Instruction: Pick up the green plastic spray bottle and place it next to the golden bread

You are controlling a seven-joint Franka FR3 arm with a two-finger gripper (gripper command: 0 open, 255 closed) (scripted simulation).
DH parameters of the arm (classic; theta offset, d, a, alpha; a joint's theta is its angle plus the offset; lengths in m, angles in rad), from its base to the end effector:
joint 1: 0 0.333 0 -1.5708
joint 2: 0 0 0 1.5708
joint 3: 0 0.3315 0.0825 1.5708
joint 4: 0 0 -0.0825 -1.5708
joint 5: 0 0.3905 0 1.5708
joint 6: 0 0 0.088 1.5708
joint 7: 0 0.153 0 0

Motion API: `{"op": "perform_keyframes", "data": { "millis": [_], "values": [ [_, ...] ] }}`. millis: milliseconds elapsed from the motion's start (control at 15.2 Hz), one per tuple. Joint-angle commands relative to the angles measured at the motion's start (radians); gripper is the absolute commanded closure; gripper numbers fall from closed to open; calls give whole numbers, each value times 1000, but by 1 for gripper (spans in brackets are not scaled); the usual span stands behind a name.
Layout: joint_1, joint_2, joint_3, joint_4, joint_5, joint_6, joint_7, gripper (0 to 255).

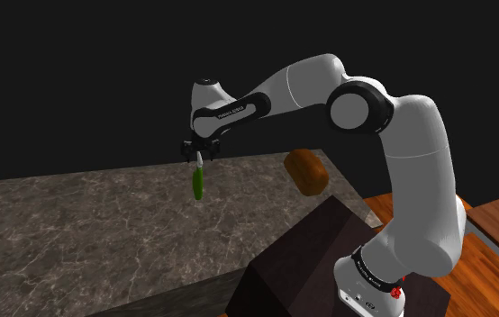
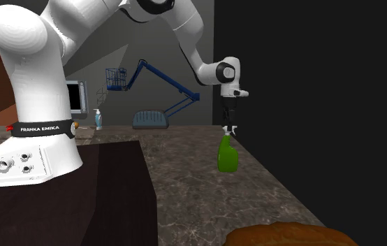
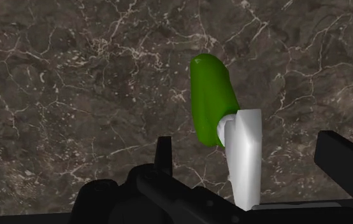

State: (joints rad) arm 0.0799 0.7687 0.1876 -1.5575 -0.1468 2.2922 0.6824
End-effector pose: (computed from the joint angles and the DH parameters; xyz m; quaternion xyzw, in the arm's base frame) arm 0.6957 0.1672 0.1575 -0.9831 0.1825 0.0129 0.0054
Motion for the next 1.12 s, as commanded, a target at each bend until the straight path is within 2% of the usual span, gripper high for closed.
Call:
{"op": "perform_keyframes", "data": {
  "millis": [0, 462, 528, 1056],
  "values": [
    [1, 16, -2, 3, -2, 13, 0, 0],
    [1, 16, -2, 3, -2, 13, 0, 0],
    [1, 16, -2, 3, -2, 13, 0, 255],
    [1, 16, -2, 4, -2, 13, 0, 255]
  ]
}}
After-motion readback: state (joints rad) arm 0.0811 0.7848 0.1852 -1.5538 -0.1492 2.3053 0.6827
